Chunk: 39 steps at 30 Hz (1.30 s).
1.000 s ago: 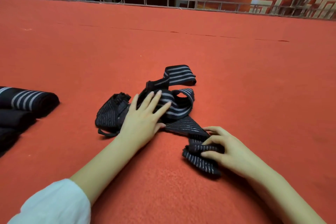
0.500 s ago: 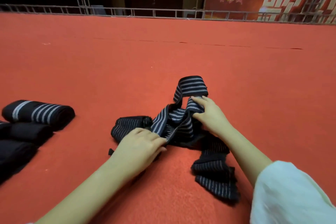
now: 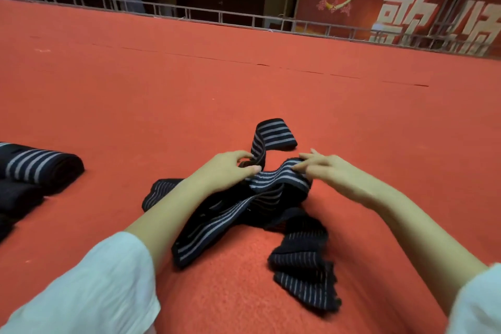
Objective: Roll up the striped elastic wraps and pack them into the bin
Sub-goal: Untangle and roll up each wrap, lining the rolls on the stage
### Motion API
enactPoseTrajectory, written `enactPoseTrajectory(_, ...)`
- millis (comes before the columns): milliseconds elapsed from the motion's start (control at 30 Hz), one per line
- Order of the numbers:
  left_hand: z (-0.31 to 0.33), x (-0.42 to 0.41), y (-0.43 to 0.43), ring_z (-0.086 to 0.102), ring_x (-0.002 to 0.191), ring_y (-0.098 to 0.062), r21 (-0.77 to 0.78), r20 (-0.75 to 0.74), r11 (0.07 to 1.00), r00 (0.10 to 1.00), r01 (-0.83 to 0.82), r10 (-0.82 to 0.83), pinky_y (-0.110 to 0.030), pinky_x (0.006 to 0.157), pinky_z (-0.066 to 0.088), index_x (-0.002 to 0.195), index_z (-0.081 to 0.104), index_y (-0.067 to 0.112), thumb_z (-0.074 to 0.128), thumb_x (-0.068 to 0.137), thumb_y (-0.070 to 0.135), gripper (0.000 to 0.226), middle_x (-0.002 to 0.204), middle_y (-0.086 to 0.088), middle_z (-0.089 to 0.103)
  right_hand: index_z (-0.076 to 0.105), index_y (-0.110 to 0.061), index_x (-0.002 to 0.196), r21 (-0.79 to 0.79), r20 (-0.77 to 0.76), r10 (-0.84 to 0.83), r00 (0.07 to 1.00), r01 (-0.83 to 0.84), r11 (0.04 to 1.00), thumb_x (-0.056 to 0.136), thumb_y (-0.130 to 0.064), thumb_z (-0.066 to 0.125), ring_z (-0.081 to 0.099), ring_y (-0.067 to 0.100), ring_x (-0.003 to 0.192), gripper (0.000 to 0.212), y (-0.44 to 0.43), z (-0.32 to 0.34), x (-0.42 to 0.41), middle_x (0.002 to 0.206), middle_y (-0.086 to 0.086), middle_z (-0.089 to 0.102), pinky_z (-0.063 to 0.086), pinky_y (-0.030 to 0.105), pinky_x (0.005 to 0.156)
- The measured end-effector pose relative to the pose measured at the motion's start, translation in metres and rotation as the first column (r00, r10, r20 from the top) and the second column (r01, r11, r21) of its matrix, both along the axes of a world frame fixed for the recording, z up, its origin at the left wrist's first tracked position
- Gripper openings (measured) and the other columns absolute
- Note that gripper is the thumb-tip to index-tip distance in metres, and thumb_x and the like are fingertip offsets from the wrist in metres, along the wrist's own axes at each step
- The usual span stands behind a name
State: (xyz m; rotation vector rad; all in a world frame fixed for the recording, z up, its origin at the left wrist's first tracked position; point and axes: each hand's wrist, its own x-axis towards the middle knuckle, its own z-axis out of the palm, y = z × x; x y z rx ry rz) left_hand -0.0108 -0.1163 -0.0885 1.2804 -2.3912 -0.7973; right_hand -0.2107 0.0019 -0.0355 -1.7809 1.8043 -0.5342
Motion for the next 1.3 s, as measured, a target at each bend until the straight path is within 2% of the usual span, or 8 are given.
enactPoseTrajectory(133, -0.009, -0.002, 0.009, 0.06, 0.085, -0.018, -0.072, -0.124, 0.996, 0.992, -0.045, 0.036, -0.024, 0.068, 0.035, 0.092, 0.068, 0.019, 0.054, 0.096, 0.03, 0.018, 0.082, 0.003, 0.067, 0.07, -0.013, 0.088, -0.025, -0.02, -0.036, 0.999, 0.035, 0.999, 0.083, -0.044, 0.061, 0.064, 0.023, 0.094, 0.032, -0.043, 0.001, 0.024, 0.095, 0.009, 0.07, 0.046, 0.046, 0.092)
enactPoseTrajectory(233, -0.009, 0.002, 0.014, 0.051, 0.065, -0.023, -0.125, -0.234, 0.982, 0.966, -0.143, 0.111, -0.031, 0.06, 0.033, 0.073, 0.059, 0.014, 0.054, 0.096, 0.026, 0.027, 0.059, 0.002, 0.053, 0.065, -0.009, 0.101, 0.08, -0.163, -0.016, 0.986, 0.03, 0.996, 0.08, -0.048, 0.07, 0.064, 0.022, 0.096, 0.045, -0.068, -0.019, 0.044, 0.096, 0.004, 0.069, 0.047, 0.043, 0.093)
enactPoseTrajectory(400, -0.016, 0.007, 0.016, 0.056, 0.068, -0.032, -0.144, -0.363, 0.976, 0.926, -0.165, 0.103, -0.046, 0.067, 0.047, 0.076, 0.058, 0.004, 0.054, 0.096, 0.026, 0.03, 0.065, -0.011, 0.06, 0.043, -0.014, 0.062, 0.095, -0.062, -0.138, 0.988, 0.144, 0.985, 0.069, -0.046, 0.081, 0.041, 0.014, 0.055, 0.05, -0.077, -0.026, 0.052, 0.056, -0.005, 0.043, 0.028, 0.031, 0.059)
enactPoseTrajectory(567, -0.016, 0.006, 0.015, 0.051, 0.061, -0.022, -0.19, -0.443, 0.952, 0.886, -0.239, 0.133, -0.031, 0.06, 0.036, 0.078, 0.06, 0.005, 0.054, 0.096, 0.025, 0.028, 0.063, -0.004, 0.06, 0.057, -0.015, 0.061, -0.001, 0.24, -0.125, 0.963, 0.129, 0.992, 0.07, -0.026, 0.084, 0.051, 0.013, 0.058, 0.031, -0.067, -0.03, 0.047, 0.06, -0.001, 0.056, 0.039, 0.029, 0.061)
enactPoseTrajectory(767, -0.016, -0.003, 0.015, 0.04, 0.054, -0.015, -0.116, -0.449, 0.954, 0.871, -0.277, 0.198, -0.023, 0.051, 0.03, 0.067, 0.05, 0.005, 0.055, 0.096, 0.024, 0.034, 0.055, 0.001, 0.047, 0.065, -0.001, 0.081, -0.103, 0.301, -0.108, 0.947, 0.145, 0.984, 0.077, -0.02, 0.078, 0.057, 0.016, 0.066, 0.023, -0.058, -0.038, 0.048, 0.072, 0.007, 0.063, 0.045, 0.034, 0.066)
enactPoseTrajectory(1000, 0.0, 0.004, 0.013, 0.065, 0.068, -0.022, 0.303, -0.485, 0.952, 0.855, -0.034, 0.185, -0.036, 0.069, 0.05, 0.082, 0.068, 0.004, 0.058, 0.077, 0.065, 0.062, 0.074, -0.01, 0.07, 0.066, -0.006, 0.082, -0.1, 0.35, -0.07, 0.934, 0.111, 0.989, 0.079, -0.012, 0.073, 0.062, 0.012, 0.065, 0.009, -0.042, -0.037, 0.046, 0.073, 0.008, 0.069, 0.051, 0.032, 0.065)
enactPoseTrajectory(1133, 0.01, -0.007, 0.011, 0.055, 0.059, -0.019, 0.219, -0.425, 0.966, 0.878, -0.138, 0.221, -0.031, 0.06, 0.041, 0.077, 0.068, 0.001, 0.064, 0.089, 0.035, 0.036, 0.066, -0.015, 0.065, 0.069, -0.008, 0.084, -0.166, 0.335, -0.044, 0.941, 0.104, 0.981, 0.079, -0.013, 0.073, 0.061, 0.011, 0.066, 0.008, -0.036, -0.042, 0.049, 0.076, 0.008, 0.071, 0.052, 0.036, 0.068)
enactPoseTrajectory(1300, -0.001, -0.017, 0.007, 0.047, 0.052, -0.018, 0.229, -0.443, 0.94, 0.833, -0.253, 0.332, -0.028, 0.052, 0.035, 0.072, 0.064, -0.003, 0.062, 0.091, 0.027, 0.036, 0.058, -0.009, 0.055, 0.069, -0.016, 0.079, -0.237, 0.277, -0.023, 0.961, 0.091, 0.967, 0.08, -0.013, 0.072, 0.057, 0.006, 0.062, 0.004, -0.03, -0.043, 0.051, 0.07, -0.001, 0.067, 0.048, 0.031, 0.065)
